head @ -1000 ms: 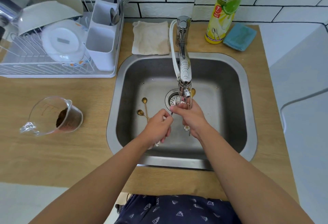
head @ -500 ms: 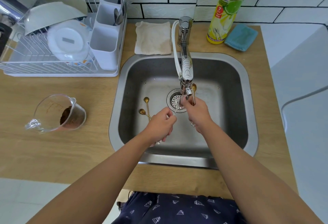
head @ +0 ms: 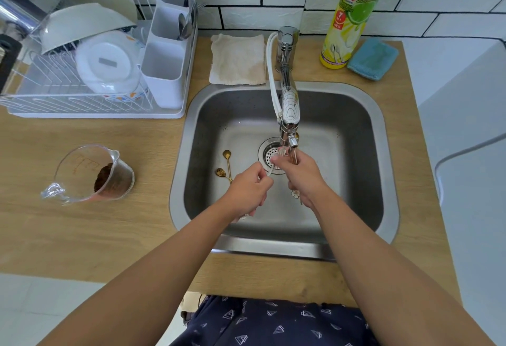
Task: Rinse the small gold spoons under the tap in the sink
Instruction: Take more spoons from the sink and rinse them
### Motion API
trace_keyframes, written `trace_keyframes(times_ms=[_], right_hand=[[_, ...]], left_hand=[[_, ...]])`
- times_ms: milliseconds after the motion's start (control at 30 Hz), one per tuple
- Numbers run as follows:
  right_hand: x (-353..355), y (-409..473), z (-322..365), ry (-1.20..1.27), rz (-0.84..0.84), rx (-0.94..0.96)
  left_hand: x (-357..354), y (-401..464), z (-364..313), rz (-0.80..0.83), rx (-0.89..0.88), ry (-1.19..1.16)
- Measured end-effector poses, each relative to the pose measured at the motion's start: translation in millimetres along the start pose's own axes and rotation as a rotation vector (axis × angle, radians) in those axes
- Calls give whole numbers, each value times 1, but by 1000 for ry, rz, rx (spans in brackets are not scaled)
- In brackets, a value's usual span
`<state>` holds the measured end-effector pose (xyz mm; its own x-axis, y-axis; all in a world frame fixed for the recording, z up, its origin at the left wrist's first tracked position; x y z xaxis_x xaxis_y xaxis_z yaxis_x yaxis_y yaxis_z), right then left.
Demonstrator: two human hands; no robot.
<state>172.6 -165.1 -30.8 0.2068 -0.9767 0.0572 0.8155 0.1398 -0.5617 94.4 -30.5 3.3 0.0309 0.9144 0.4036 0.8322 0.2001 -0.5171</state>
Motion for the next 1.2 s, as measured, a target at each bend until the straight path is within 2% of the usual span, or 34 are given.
trace_keyframes(times_ms=[200, 300, 400, 533, 600, 667, 733, 833, 933, 1033, 1133, 1200], right_hand=[[0, 4, 7, 17, -121, 1], [-1, 3, 2, 23, -66, -41], [-1, 0, -6, -25, -11, 6], [2, 6, -4, -92, -166, 55], [2, 8, -3, -135, -180, 29], [1, 9, -3, -43, -115, -41], [2, 9, -3, 93, 18, -89], [6, 9, -3, 170, 159, -69], [8, 10, -5, 74, 66, -74], [5, 9, -11, 98, -13, -91], [1, 4, -18, 8, 40, 46], [-1, 2, -18, -17, 12, 99]], left_hand=[[-2, -2, 3, 30, -3, 30], [-4, -3, 6, 40, -2, 48], [-3, -5, 11, 54, -4, 39], [-6, -7, 12, 116, -37, 84], [-5, -4, 11, 106, -65, 142], [-1, 1, 9, 132, -79, 162], [4, 3, 10, 155, -65, 108], [9, 1, 14, 204, -68, 54], [10, -2, 18, 236, -126, 186], [9, 0, 21, 164, -174, 262], [7, 3, 22, 105, -191, 290], [5, 3, 23, 96, -200, 287]])
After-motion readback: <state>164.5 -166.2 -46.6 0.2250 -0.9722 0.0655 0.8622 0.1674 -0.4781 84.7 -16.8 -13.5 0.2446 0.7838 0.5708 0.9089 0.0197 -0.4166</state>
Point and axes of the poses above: each hand's wrist, its own y-axis towards the middle knuckle, its own x-axis out of the back of the hand, z = x × y, the point moved 1 cm from there along y, towards the middle knuckle, and after that the axes turned 4 degrees about -z, right-handed, at the moved point
